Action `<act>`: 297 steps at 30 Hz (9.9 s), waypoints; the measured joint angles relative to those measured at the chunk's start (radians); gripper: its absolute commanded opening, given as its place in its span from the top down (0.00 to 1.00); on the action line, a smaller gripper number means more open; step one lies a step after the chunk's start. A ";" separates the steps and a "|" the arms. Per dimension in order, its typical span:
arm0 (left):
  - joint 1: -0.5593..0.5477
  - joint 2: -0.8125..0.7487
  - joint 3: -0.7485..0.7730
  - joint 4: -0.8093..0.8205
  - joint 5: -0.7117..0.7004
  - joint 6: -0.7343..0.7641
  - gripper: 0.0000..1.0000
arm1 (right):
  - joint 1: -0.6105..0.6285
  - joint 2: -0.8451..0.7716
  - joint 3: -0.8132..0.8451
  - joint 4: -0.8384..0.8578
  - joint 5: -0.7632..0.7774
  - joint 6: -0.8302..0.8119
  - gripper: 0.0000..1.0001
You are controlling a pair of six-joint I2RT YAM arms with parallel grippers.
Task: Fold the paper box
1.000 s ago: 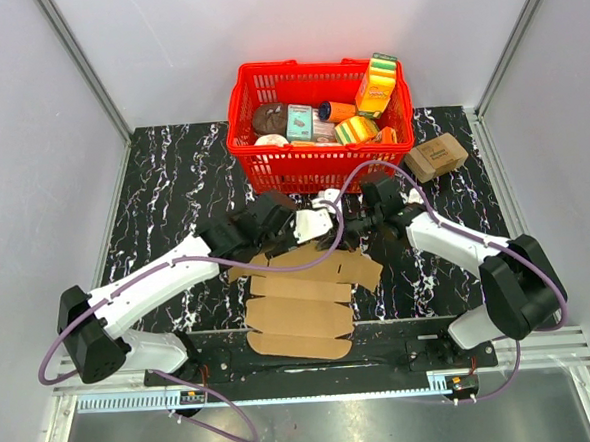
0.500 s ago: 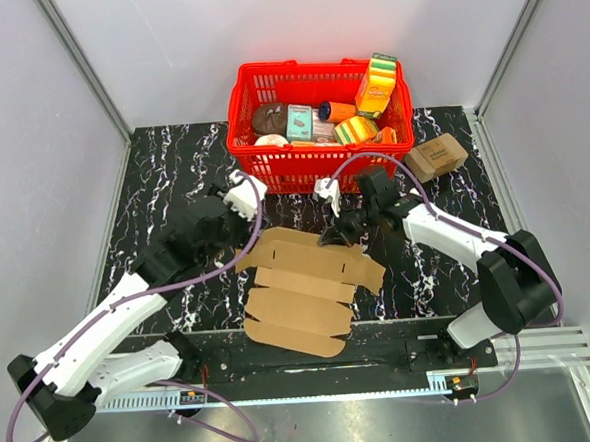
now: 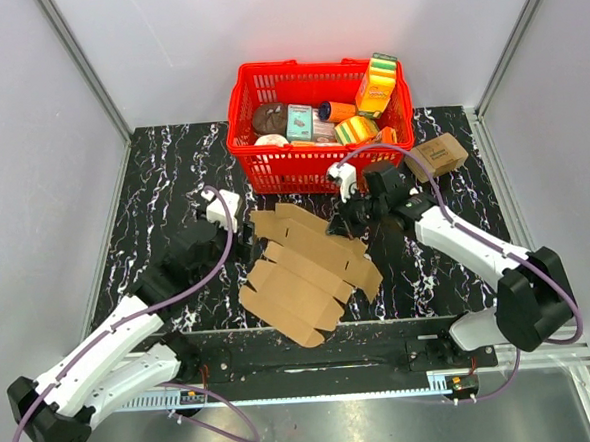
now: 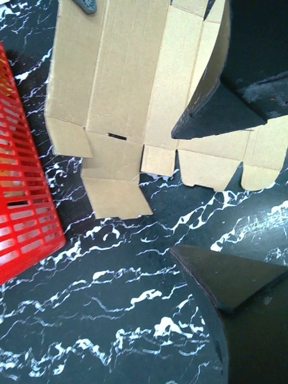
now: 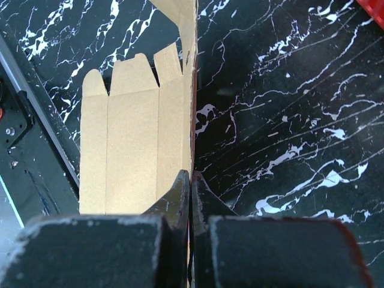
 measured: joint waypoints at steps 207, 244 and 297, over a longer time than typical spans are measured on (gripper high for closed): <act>0.241 0.379 0.047 0.355 0.467 -0.249 1.00 | 0.199 -0.230 -0.184 0.070 0.278 -0.014 1.00; 0.189 0.426 -0.033 0.391 0.581 -0.234 1.00 | 0.221 -0.193 -0.184 0.072 0.337 0.000 1.00; 0.161 0.134 -0.117 0.357 0.431 -0.246 1.00 | 0.227 -0.068 -0.072 0.006 0.555 -0.088 1.00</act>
